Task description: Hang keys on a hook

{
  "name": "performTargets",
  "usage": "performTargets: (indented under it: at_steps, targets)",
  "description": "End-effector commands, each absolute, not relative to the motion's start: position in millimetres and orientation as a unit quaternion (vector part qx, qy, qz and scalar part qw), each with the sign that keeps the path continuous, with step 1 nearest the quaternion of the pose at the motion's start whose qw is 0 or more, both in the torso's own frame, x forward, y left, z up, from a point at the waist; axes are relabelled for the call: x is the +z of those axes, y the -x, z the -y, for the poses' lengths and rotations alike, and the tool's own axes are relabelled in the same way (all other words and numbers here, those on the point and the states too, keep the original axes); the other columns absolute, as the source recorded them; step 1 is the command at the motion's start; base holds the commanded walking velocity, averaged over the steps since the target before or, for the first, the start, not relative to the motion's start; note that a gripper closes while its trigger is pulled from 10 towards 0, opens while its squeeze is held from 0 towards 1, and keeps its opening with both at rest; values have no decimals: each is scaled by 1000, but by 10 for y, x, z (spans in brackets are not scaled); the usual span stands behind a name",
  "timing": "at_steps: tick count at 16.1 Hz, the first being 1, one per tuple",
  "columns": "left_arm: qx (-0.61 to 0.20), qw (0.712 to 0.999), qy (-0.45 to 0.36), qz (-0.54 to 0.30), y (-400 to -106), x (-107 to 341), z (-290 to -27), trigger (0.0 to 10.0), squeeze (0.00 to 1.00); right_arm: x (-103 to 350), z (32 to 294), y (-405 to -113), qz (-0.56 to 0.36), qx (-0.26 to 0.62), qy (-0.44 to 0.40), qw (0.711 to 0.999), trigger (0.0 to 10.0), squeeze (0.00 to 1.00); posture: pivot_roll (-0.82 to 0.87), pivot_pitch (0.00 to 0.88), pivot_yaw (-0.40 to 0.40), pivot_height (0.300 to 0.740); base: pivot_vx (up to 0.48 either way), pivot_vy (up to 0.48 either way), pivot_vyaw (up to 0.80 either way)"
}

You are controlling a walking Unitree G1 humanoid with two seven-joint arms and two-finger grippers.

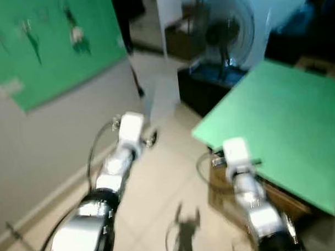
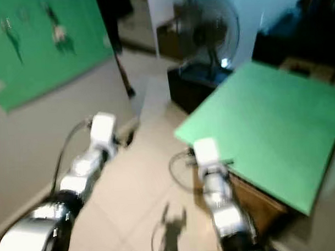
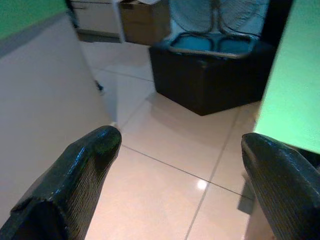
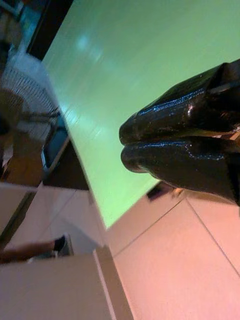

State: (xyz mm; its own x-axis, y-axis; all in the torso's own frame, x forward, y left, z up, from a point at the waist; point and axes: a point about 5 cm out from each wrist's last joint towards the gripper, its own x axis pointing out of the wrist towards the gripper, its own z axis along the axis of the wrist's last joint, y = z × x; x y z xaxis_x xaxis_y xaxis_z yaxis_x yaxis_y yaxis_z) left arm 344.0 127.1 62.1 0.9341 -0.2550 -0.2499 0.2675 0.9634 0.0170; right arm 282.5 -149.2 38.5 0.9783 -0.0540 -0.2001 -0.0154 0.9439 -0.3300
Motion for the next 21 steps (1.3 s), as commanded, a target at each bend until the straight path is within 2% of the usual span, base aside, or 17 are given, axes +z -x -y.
performTargets:
  at_steps: [1, 7, 9, 15, 21]
  targets:
    - [-139, 983, -24, -114, -3461, 662, -1213, 10000, 0, 408, 1542, -2848, -99, -15, 168, 981, 10000, 0, -221, 0, 144, 722, 0, 0, 587]
    - [-133, 984, -21, -118, -3429, 619, -1185, 10000, 0, 387, 1481, -2875, -98, 10, 158, 982, 10000, 0, -197, 0, 123, 722, 0, 0, 510]
    - [-131, 983, -21, -123, -3420, 601, -1175, 10000, 0, 404, 1477, -2897, -92, 19, 164, 982, 10000, 0, -188, 0, 112, 735, 0, 0, 456]
    - [-86, 988, -14, -124, -3376, 538, -1328, 10000, 0, 451, 1519, -2944, -77, 42, 180, 980, 10000, 0, -154, 0, 52, 740, 0, 0, 424]
    - [-102, 988, -46, -106, -3386, 584, -1260, 10000, 0, 412, 1449, -2994, -87, 47, 187, 977, 10000, 0, -131, 0, 51, 740, 0, 0, 0]
